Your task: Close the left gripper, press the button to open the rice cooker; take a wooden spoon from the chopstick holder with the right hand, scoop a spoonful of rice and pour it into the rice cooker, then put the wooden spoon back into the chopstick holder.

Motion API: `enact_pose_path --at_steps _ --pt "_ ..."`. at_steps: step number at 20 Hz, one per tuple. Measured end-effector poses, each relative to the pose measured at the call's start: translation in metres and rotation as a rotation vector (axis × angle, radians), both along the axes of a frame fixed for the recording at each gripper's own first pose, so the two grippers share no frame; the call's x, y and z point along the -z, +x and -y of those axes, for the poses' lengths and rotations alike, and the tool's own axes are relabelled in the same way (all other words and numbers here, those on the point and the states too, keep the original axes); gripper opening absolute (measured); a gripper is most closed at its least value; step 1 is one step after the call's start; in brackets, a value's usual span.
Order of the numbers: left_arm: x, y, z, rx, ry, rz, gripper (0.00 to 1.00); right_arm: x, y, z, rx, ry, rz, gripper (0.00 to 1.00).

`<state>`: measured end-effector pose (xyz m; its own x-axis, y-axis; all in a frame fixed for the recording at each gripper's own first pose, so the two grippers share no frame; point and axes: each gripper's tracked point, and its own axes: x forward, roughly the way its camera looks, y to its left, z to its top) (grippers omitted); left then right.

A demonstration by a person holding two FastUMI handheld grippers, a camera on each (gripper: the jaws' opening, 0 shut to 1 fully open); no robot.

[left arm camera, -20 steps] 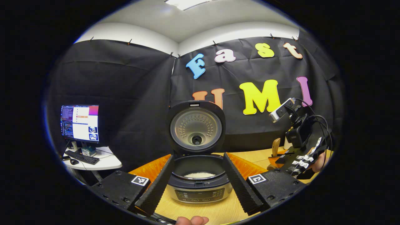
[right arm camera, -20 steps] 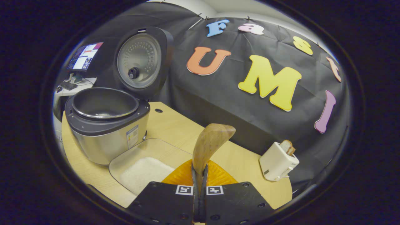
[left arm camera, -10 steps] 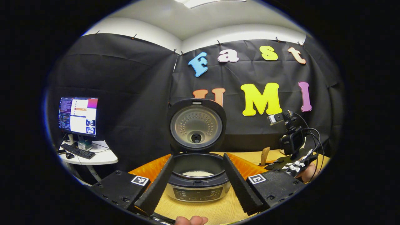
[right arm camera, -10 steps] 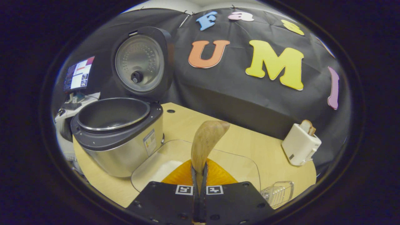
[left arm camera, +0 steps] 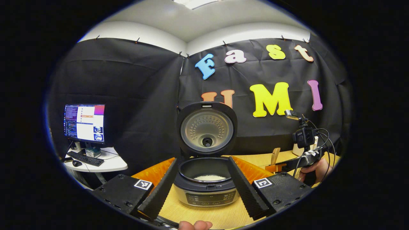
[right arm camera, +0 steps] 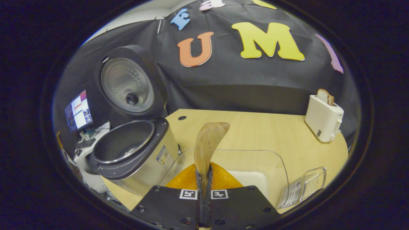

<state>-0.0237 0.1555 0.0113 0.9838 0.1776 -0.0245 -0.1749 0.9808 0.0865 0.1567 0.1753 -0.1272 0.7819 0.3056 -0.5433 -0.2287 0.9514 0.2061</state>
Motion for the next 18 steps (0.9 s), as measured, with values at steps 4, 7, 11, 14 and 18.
enact_pose_path --at_steps 4,7,11,14,18 --pt "0.002 0.000 0.001 0.005 -0.002 -0.005 0.99 0.000 0.003 0.001 0.028 0.125 -0.048 0.00" --pt "0.002 -0.001 0.001 0.003 -0.006 -0.005 0.99 0.000 0.005 0.008 0.071 0.234 -0.079 0.00" --pt "0.001 0.000 -0.001 0.000 -0.009 -0.004 0.99 -0.011 0.007 0.030 0.129 0.364 -0.078 0.00" --pt "0.001 -0.001 -0.007 -0.015 -0.013 -0.002 0.99 -0.018 0.007 0.055 0.178 0.437 -0.076 0.00" --pt "0.005 -0.001 -0.013 -0.026 -0.025 -0.011 0.99 -0.025 0.008 0.084 0.230 0.530 -0.069 0.00"
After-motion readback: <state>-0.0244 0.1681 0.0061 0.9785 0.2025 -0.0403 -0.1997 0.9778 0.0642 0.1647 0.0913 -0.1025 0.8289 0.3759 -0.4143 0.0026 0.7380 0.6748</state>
